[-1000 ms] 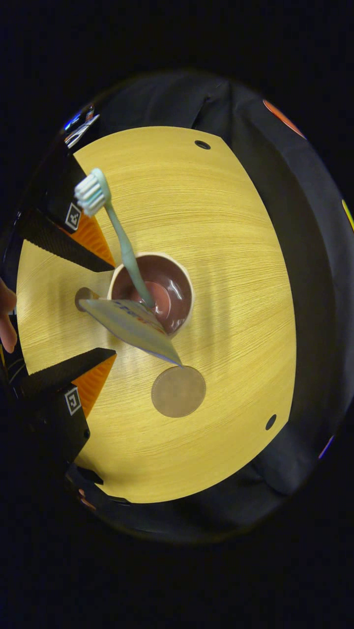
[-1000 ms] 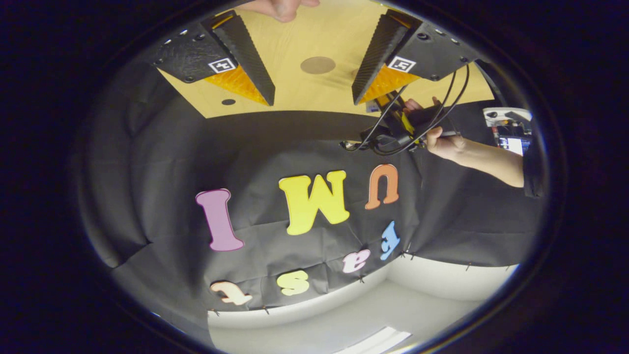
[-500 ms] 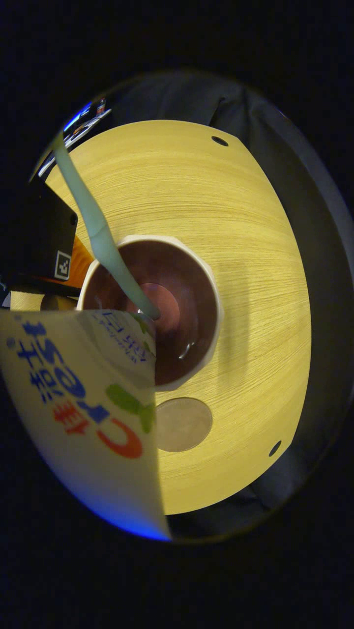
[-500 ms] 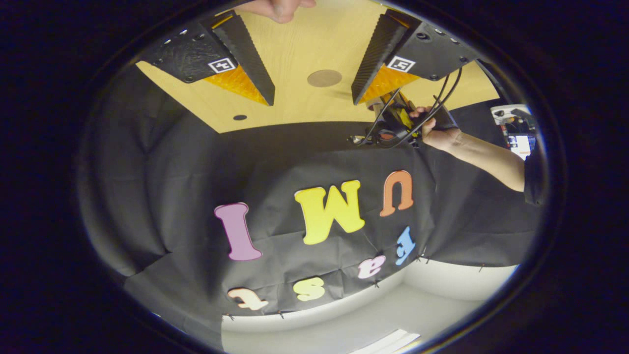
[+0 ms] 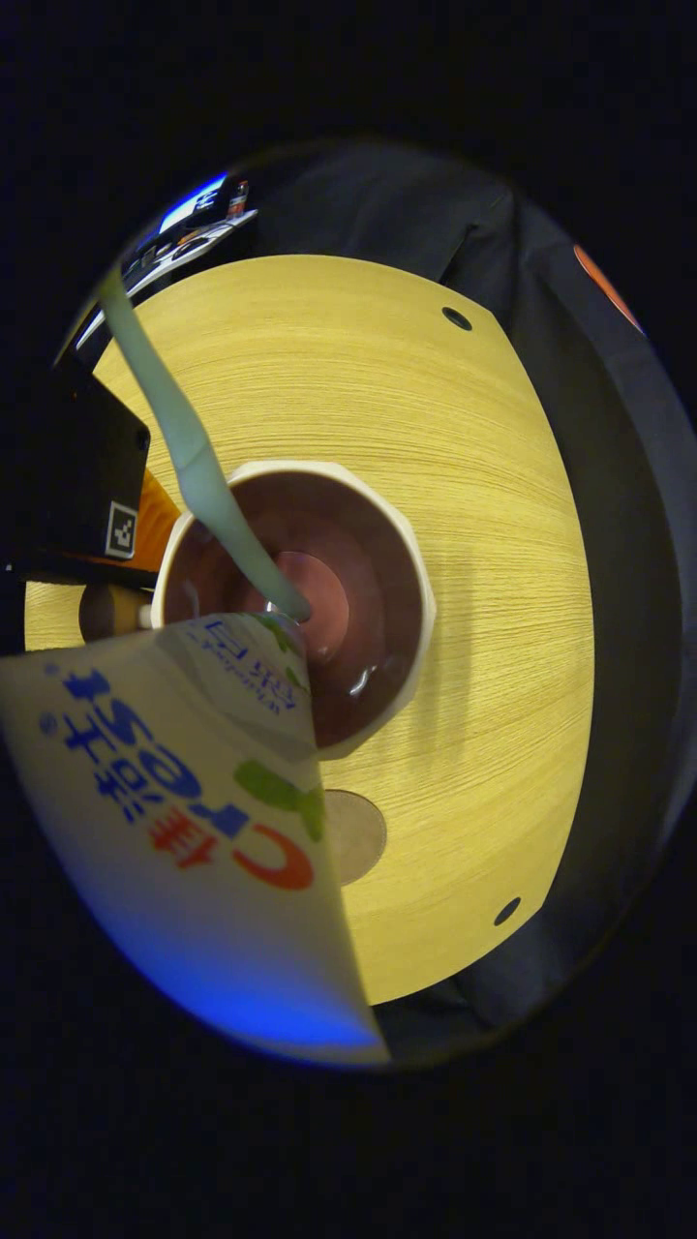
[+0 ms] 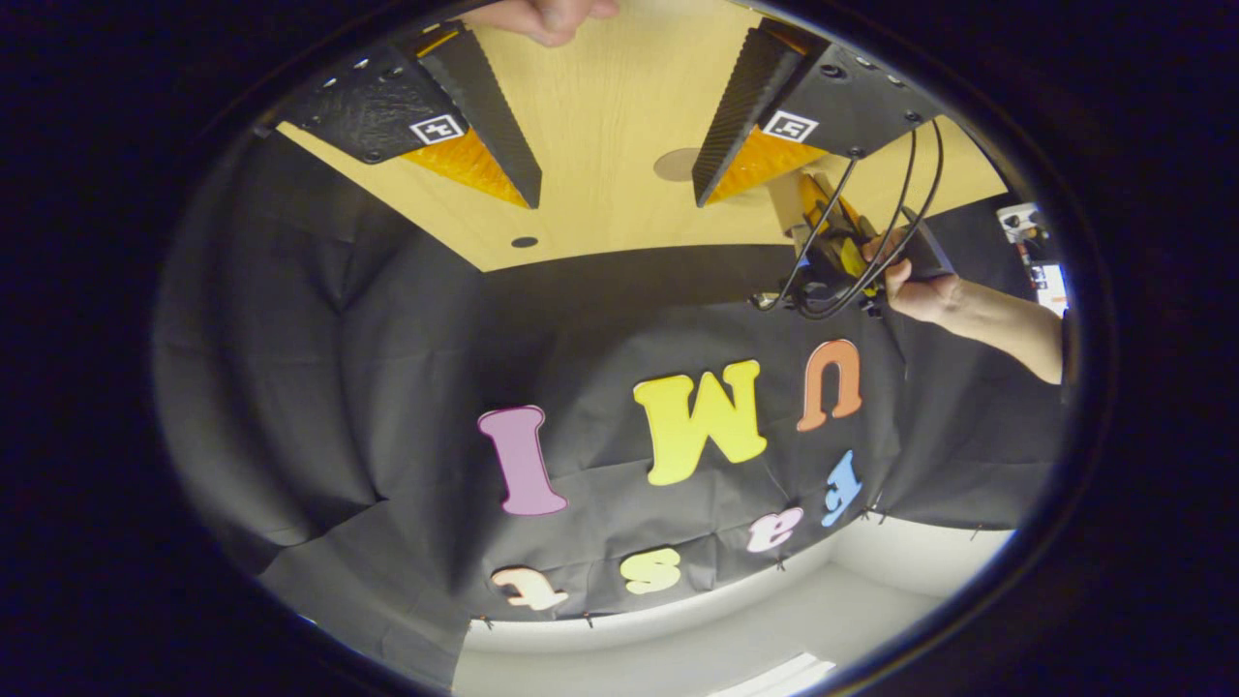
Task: Put the toothbrush and toothpaste on the desktop into the cup, then pick up the cup and place it on the coaster on the desktop.
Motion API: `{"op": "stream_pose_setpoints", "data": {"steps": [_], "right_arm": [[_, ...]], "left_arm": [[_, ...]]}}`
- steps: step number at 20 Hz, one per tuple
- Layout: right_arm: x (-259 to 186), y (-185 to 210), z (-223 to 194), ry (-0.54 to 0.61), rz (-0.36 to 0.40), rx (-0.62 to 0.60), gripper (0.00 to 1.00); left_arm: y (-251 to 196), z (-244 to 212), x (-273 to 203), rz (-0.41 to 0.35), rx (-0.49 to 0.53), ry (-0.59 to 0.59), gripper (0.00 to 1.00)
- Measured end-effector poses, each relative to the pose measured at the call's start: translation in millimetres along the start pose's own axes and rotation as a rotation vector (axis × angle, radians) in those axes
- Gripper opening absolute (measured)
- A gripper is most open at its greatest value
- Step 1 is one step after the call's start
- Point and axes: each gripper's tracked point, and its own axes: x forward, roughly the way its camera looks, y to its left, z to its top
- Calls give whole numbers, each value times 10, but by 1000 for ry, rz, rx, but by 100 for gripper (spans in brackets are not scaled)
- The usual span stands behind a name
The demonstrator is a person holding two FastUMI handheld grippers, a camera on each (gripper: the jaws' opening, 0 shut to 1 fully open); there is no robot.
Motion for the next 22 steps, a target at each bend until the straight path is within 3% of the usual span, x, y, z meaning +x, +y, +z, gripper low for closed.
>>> {"op": "stream_pose_setpoints", "data": {"steps": [3,7,12,16,20,22], "right_arm": [[-21,-40,-38,10,-3,16,92],[-44,-55,-133,30,6,48,96],[-191,-278,-147,34,-28,28,95],[-267,-477,-84,10,-64,38,99],[-247,-512,-129,20,-62,63,92],[-255,-550,-122,14,-70,45,95]], "left_arm": [[-254,385,-191,-24,1,-53,32],[-926,978,-264,-48,56,-72,32],[-1740,1486,-49,-89,112,-8,32],[-1920,2062,63,-63,117,1,33],[-1934,2680,161,-36,104,14,33],[-1946,2989,208,-34,97,18,33]]}}
